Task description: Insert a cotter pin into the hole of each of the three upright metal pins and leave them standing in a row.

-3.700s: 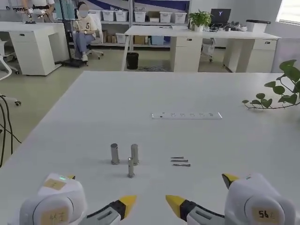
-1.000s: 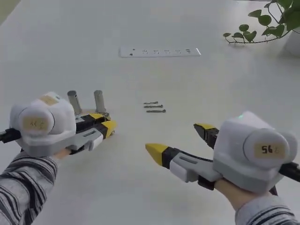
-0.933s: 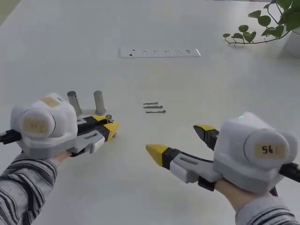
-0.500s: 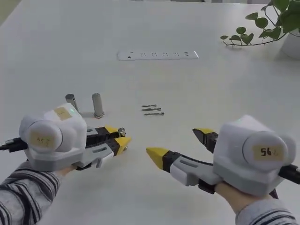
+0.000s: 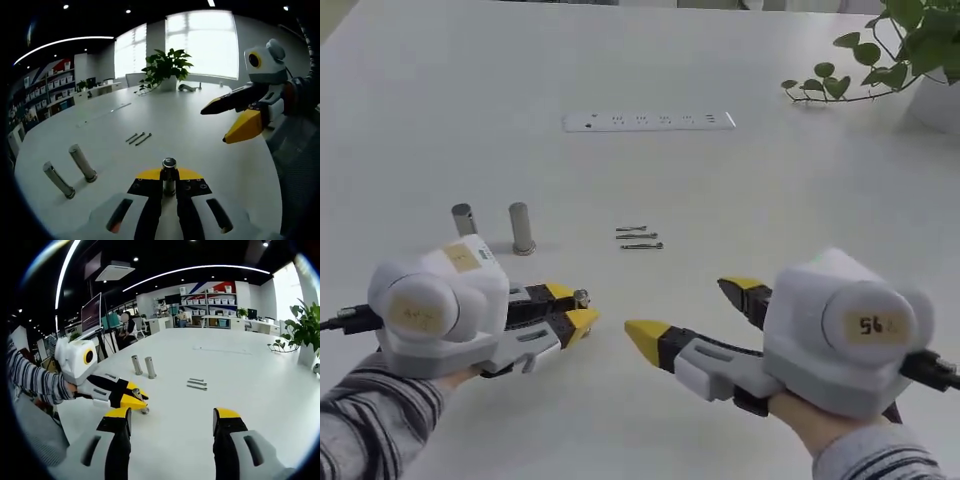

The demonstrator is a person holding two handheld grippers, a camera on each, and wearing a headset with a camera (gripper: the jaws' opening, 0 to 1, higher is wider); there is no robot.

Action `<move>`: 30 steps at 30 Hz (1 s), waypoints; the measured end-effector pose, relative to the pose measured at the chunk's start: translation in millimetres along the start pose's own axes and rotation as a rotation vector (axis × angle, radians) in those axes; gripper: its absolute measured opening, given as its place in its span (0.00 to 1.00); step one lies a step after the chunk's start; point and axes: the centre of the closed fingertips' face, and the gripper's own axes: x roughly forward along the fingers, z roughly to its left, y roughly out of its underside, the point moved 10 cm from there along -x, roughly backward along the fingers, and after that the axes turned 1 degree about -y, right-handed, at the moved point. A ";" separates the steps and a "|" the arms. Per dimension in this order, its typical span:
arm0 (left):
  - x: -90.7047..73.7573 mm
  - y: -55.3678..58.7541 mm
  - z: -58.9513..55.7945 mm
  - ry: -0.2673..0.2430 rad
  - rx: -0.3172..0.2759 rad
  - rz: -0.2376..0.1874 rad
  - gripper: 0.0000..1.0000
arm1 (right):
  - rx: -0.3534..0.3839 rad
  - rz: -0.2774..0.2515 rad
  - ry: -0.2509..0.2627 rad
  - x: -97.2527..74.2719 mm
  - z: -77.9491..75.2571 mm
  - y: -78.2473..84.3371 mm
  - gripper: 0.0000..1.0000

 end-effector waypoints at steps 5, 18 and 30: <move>-0.5 -0.2 -1.4 0.001 -0.009 -0.006 0.05 | -0.011 0.014 -0.003 -0.8 -4.8 -3.9 0.59; -7.0 -6.5 -3.5 -0.023 -0.033 -0.009 0.27 | -0.082 0.117 -0.046 8.0 -28.4 -26.0 0.47; -32.6 -17.0 -19.9 -0.169 -0.130 -0.016 0.59 | -0.265 0.247 -0.168 44.2 -56.3 -61.5 0.31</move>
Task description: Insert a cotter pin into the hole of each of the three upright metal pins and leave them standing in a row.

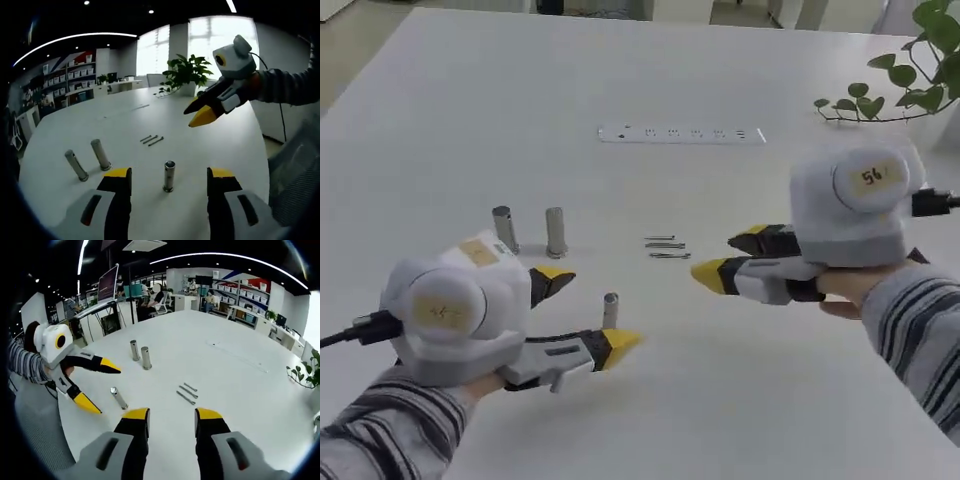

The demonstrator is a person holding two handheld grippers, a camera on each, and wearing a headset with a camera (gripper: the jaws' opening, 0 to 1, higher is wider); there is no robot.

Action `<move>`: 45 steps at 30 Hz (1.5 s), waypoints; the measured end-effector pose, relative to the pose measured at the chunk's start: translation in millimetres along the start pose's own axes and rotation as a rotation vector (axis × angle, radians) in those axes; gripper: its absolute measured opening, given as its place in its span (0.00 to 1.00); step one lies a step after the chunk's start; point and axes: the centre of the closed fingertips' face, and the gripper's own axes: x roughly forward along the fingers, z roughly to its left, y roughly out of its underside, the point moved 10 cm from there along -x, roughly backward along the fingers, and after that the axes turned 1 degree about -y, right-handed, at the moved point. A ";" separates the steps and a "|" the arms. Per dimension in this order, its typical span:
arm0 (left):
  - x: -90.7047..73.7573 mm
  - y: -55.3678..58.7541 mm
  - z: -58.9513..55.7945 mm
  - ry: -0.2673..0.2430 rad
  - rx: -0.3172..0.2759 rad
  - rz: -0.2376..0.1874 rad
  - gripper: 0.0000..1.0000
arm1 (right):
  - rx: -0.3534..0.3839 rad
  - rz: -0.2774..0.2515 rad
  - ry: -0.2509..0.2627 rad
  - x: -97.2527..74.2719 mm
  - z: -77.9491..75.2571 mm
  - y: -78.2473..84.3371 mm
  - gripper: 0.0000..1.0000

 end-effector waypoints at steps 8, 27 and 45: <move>-10.0 2.4 0.2 -0.089 -0.075 0.004 0.69 | -0.130 0.072 -0.061 19.7 -21.2 -22.2 0.21; -31.2 4.8 -5.0 -0.175 -0.101 0.016 0.94 | -0.373 0.275 -0.204 88.6 -50.0 -35.3 0.11; -33.5 11.3 -3.6 -0.173 -0.111 0.007 0.99 | -0.493 0.400 -0.328 128.9 -67.8 -39.0 0.07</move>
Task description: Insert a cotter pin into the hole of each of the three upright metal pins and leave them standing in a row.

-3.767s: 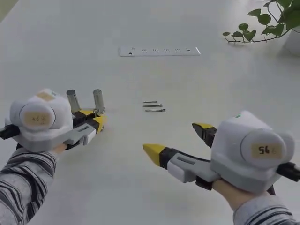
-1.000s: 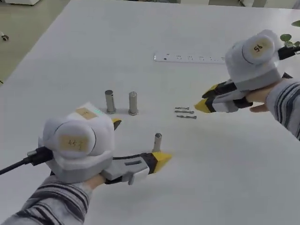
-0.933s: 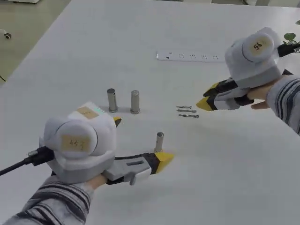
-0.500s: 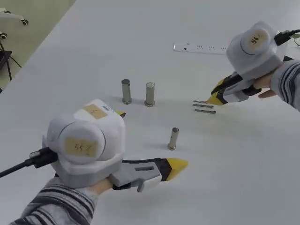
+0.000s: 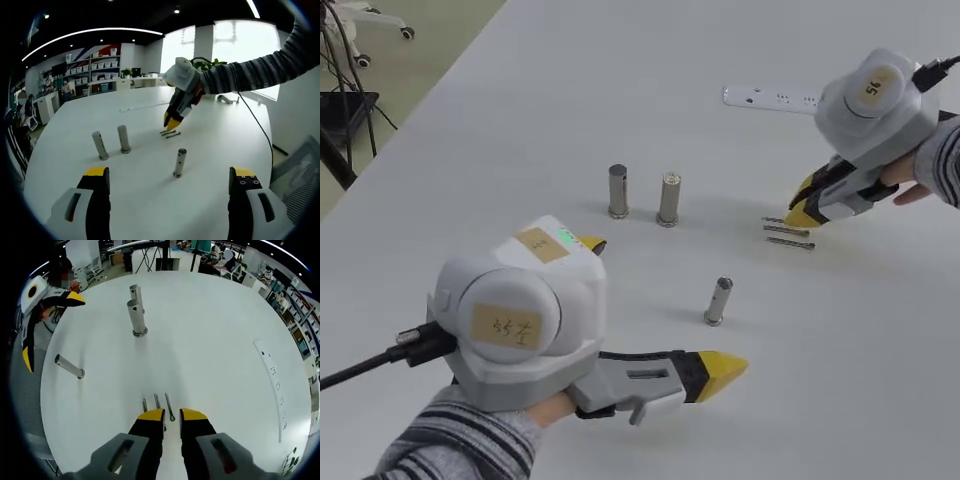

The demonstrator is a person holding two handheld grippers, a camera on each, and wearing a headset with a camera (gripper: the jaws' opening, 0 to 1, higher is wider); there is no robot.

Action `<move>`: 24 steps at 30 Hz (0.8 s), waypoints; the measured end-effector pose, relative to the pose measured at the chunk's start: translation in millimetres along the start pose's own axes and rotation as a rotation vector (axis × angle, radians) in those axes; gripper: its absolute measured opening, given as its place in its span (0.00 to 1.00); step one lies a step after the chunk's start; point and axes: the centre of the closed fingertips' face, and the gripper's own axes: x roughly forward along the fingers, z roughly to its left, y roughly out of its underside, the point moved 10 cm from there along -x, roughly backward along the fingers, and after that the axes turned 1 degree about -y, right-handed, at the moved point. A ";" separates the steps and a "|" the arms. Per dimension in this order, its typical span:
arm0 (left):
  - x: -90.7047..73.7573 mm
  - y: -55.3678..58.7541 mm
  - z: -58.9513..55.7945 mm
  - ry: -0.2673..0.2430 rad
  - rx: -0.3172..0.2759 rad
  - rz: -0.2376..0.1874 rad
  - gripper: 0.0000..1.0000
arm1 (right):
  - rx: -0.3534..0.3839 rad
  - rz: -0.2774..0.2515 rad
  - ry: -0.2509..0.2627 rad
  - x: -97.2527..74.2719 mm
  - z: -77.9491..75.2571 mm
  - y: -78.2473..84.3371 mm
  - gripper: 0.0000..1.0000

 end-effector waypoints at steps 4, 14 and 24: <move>0.9 0.7 0.8 0.001 -0.017 -0.003 0.98 | -0.027 0.025 -0.010 2.4 -5.4 -1.5 0.05; 3.8 0.9 0.0 0.013 -0.015 0.006 0.96 | -0.072 0.059 -0.042 2.6 -5.4 -0.5 0.00; 2.6 0.9 1.1 0.018 -0.016 0.009 0.89 | -0.105 0.032 -0.024 0.2 1.2 1.9 0.00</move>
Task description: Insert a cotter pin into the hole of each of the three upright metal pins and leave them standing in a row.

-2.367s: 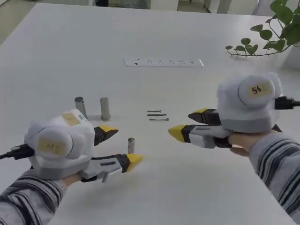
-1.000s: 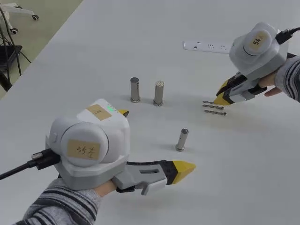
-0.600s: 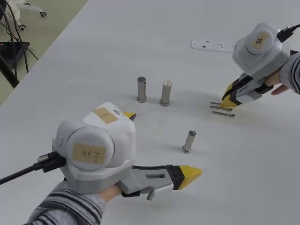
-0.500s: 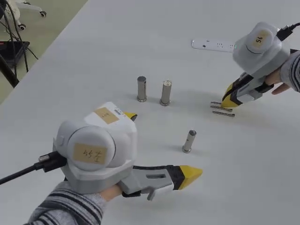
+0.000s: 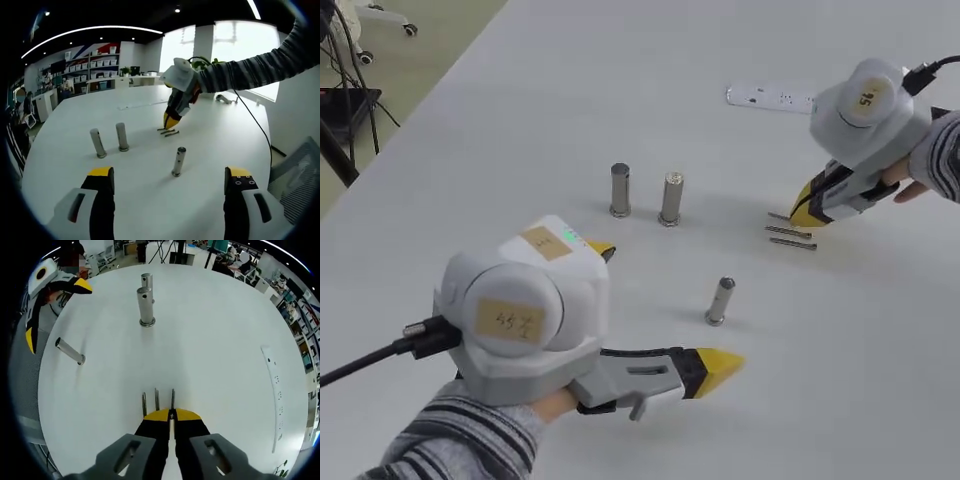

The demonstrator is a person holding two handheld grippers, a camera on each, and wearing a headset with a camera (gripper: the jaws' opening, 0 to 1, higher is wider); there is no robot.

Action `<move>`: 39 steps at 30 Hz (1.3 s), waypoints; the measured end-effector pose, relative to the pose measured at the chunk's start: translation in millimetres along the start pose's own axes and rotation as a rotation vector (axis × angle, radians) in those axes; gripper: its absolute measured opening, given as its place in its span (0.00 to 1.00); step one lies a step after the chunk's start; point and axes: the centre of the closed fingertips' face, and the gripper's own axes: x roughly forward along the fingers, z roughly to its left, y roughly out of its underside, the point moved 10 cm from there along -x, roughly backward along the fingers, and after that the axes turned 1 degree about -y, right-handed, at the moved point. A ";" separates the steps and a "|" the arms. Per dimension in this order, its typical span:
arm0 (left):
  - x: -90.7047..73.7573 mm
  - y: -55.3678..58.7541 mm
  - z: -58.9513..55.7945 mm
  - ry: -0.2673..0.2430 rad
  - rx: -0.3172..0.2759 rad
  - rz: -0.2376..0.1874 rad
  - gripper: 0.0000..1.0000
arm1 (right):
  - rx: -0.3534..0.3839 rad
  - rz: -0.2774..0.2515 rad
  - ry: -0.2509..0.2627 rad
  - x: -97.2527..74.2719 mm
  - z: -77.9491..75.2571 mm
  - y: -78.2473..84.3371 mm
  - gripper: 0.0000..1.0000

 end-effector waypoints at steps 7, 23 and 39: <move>0.1 -2.4 0.7 -0.009 -0.002 -0.001 0.89 | 0.000 -0.069 0.045 -9.4 6.4 5.7 0.00; 4.4 -15.3 -9.5 0.061 -0.025 -0.025 0.59 | -0.159 -0.171 0.149 -35.5 78.3 3.8 0.00; 15.7 -30.5 -14.6 0.107 -0.084 -0.032 0.33 | -0.302 -0.259 0.130 -53.8 134.1 -20.4 0.00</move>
